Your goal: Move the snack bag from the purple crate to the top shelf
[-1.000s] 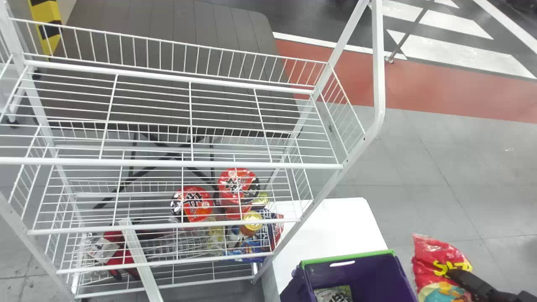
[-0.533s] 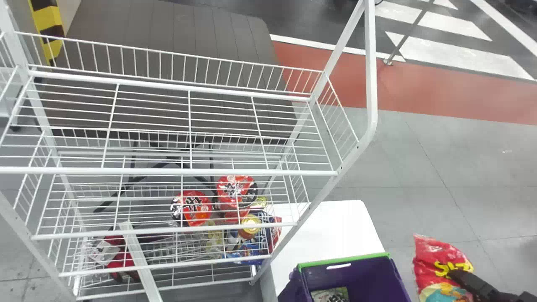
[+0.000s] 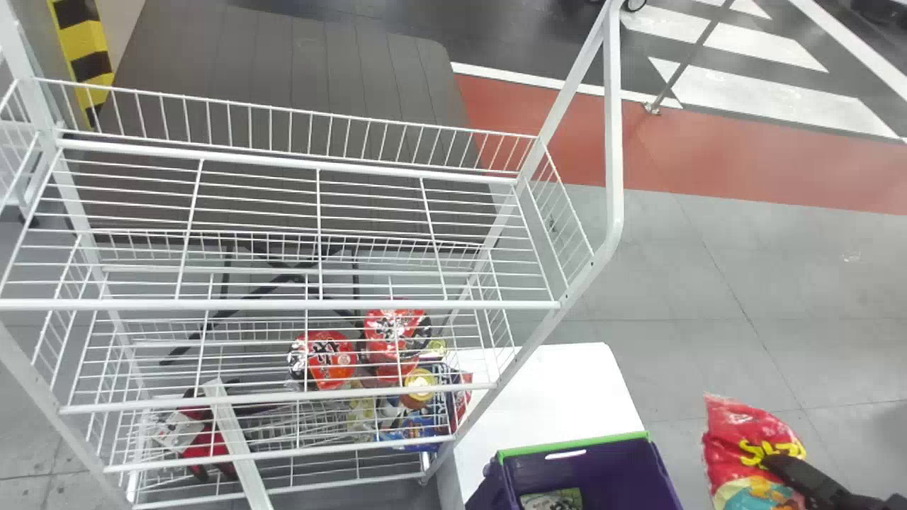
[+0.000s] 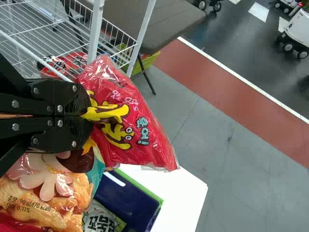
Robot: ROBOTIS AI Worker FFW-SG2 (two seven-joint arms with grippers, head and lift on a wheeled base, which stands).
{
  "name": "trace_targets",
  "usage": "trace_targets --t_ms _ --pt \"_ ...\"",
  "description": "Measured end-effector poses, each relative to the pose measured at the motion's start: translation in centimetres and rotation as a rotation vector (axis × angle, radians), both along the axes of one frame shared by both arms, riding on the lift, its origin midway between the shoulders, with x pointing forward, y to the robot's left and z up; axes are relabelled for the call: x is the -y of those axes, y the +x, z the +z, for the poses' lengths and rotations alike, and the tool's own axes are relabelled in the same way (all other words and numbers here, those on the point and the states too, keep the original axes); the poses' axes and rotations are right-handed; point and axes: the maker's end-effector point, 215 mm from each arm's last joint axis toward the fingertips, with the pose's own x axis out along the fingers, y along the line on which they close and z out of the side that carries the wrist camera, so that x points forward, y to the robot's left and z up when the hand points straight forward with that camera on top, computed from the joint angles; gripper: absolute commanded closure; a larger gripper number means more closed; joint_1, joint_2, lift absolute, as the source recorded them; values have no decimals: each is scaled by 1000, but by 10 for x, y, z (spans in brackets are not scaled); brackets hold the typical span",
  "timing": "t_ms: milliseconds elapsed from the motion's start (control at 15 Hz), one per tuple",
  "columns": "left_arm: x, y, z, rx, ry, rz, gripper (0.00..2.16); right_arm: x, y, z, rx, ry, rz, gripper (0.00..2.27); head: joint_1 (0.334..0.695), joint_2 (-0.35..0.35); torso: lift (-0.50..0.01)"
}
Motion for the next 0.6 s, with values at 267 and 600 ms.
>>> trace_targets --t_ms 267,600 --pt "0 -2 3 8 3 0 107 0 -1 1 3 2 -1 1980 695 -350 9" --pt "-2 -4 4 12 6 3 107 -8 6 7 53 29 21 1983 695 -350 0"
